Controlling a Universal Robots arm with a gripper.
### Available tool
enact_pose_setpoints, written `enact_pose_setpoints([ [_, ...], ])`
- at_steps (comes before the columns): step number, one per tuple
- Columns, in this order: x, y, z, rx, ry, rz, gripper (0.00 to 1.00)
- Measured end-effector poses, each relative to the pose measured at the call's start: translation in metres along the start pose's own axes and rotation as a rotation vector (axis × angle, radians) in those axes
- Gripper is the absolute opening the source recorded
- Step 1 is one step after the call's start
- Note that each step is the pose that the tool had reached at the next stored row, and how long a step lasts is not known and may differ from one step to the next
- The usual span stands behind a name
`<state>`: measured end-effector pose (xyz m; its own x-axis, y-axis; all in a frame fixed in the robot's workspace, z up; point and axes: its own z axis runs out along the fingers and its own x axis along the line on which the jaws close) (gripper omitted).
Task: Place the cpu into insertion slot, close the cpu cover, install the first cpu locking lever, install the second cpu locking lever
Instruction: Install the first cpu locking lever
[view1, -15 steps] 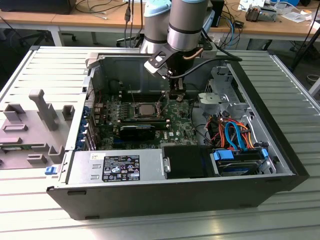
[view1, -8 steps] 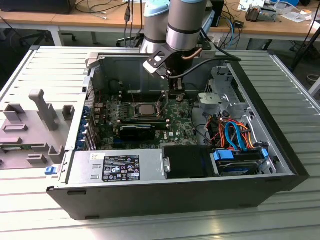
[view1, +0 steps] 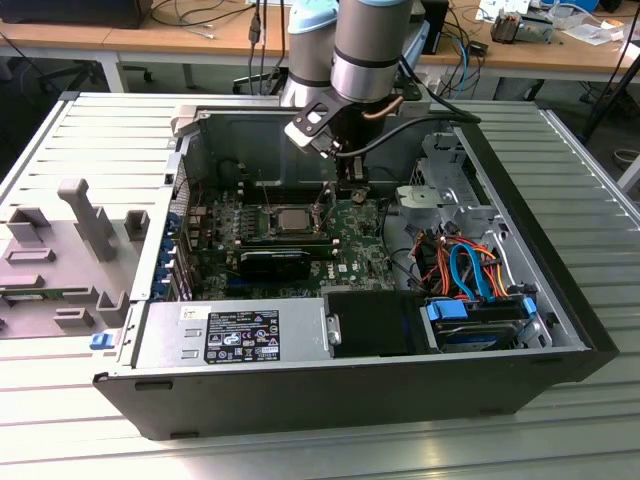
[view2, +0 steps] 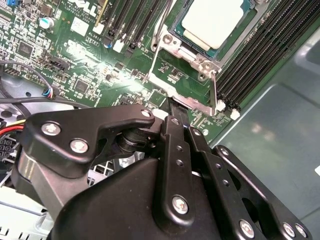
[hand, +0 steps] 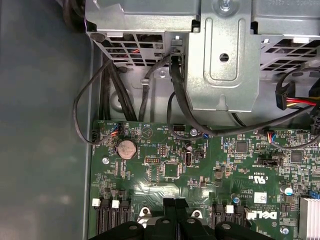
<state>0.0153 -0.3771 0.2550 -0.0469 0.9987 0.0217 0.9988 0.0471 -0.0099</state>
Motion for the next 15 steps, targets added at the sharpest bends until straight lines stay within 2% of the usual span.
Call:
enact_pose_setpoints([
  [15,0.0002,-0.0043,0.0004,0.0000,0.0001,0.000,0.11],
])
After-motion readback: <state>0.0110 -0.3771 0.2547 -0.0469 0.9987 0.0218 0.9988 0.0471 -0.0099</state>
